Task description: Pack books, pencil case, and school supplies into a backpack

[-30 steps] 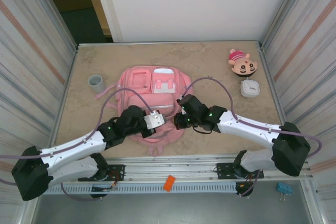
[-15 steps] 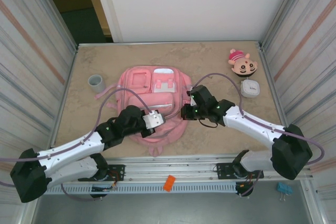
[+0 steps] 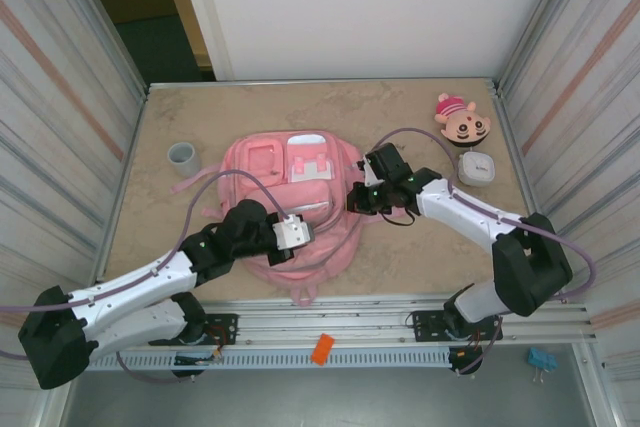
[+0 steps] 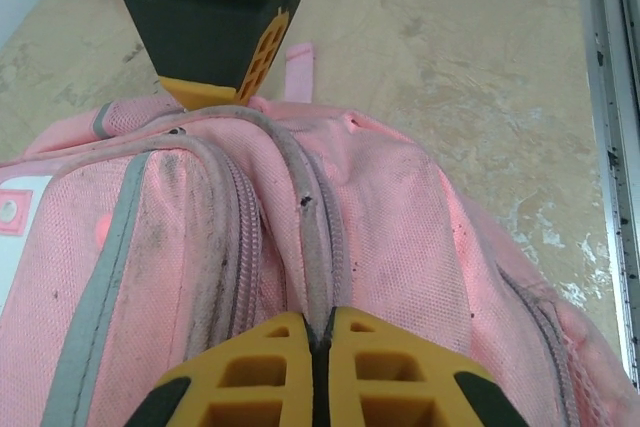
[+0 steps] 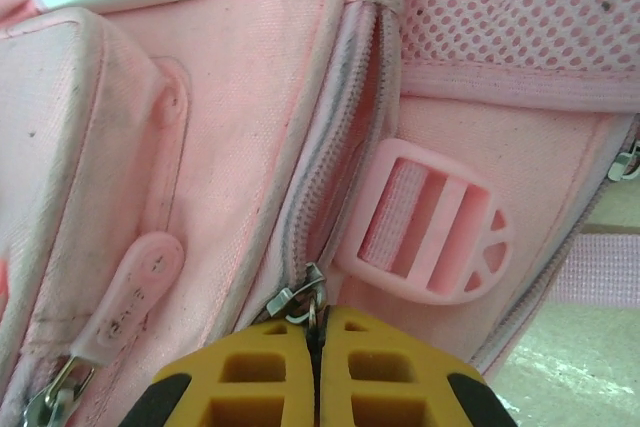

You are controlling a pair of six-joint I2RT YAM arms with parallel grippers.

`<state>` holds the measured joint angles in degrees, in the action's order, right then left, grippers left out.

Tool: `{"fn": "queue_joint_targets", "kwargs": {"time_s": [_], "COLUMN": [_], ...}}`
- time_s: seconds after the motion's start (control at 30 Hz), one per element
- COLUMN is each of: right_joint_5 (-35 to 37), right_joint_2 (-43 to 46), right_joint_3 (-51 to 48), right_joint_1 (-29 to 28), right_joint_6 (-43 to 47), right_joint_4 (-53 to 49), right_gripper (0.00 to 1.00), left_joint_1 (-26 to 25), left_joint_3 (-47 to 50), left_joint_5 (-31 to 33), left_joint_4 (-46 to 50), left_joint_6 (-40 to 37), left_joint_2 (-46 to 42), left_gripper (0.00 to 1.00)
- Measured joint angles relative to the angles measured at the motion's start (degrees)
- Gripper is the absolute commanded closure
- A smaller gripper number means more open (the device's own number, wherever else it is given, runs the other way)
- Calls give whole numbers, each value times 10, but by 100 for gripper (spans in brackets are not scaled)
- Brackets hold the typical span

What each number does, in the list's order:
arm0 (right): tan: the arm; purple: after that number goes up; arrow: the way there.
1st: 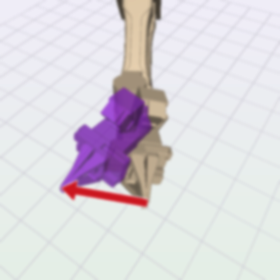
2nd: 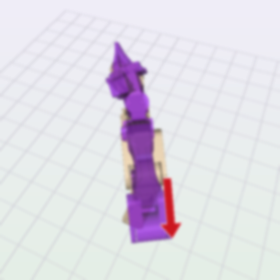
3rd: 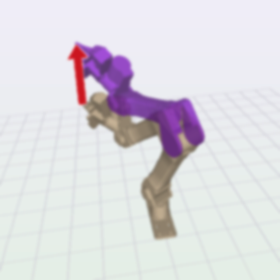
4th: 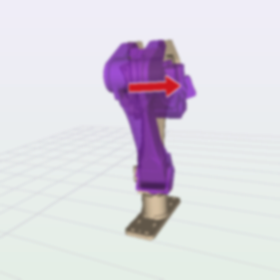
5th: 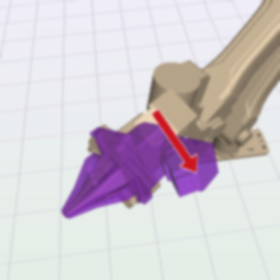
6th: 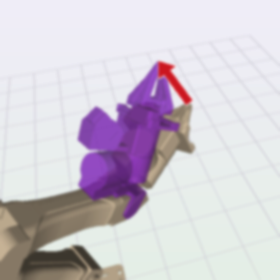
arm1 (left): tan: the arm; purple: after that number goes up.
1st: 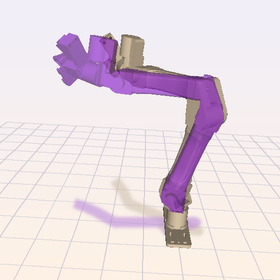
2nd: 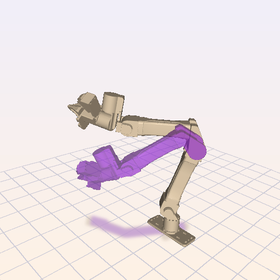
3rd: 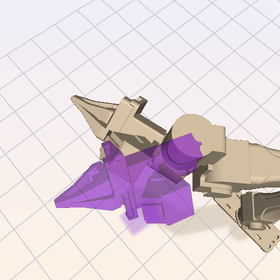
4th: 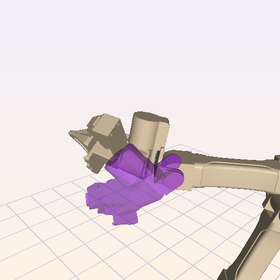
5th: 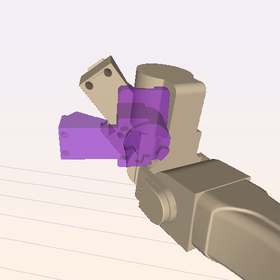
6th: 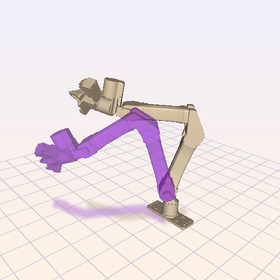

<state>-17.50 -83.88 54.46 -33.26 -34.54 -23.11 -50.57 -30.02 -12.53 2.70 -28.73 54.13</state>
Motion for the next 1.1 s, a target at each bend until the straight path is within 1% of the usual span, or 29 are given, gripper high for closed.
{"fn": "queue_joint_targets", "kwargs": {"time_s": [0.13,0.37,0.6,0.8,0.83,0.87,0.9,0.93,0.97,1.0,1.07,1.1], "right_joint_5": [-13,-27,-80,-94,-95,-98,-99,-97,-86,-69,-40,-24], "right_joint_2": [-15,-17,-17,-17,-16,-12,-4,5,18,32,60,78], "right_joint_3": [1,1,5,13,12,9,1,-6,-17,-26,-41,-48], "right_joint_1": [7,11,39,45,45,45,45,45,48,58,79,89], "right_joint_6": [6,6,22,33,33,34,36,37,39,40,43,45], "right_joint_4": [-1,0,-5,-15,-14,-11,-6,-1,10,23,42,49], "right_gripper": [100,100,100,100,95,87,82,76,72,68,64,63], "left_joint_1": [0,1,1,1,1,1,1,1,0,-4,-15,-18], "left_joint_3": [0,0,-5,-10,-10,-10,-10,-11,-11,-11,-13,-14], "left_joint_5": [-3,-7,-14,-16,-16,-18,-20,-23,-31,-44,-59,-61], "left_joint_4": [5,22,36,47,50,52,56,61,74,88,102,106], "left_joint_6": [-5,-7,-15,-15,-15,-15,-15,-14,-12,-10,-6,-1], "left_joint_2": [0,-18,-26,-34,-37,-40,-44,-49,-57,-73,-110,-132], "left_gripper": [100,100,99,98,97,95,89,82,71,61,48,45]}}
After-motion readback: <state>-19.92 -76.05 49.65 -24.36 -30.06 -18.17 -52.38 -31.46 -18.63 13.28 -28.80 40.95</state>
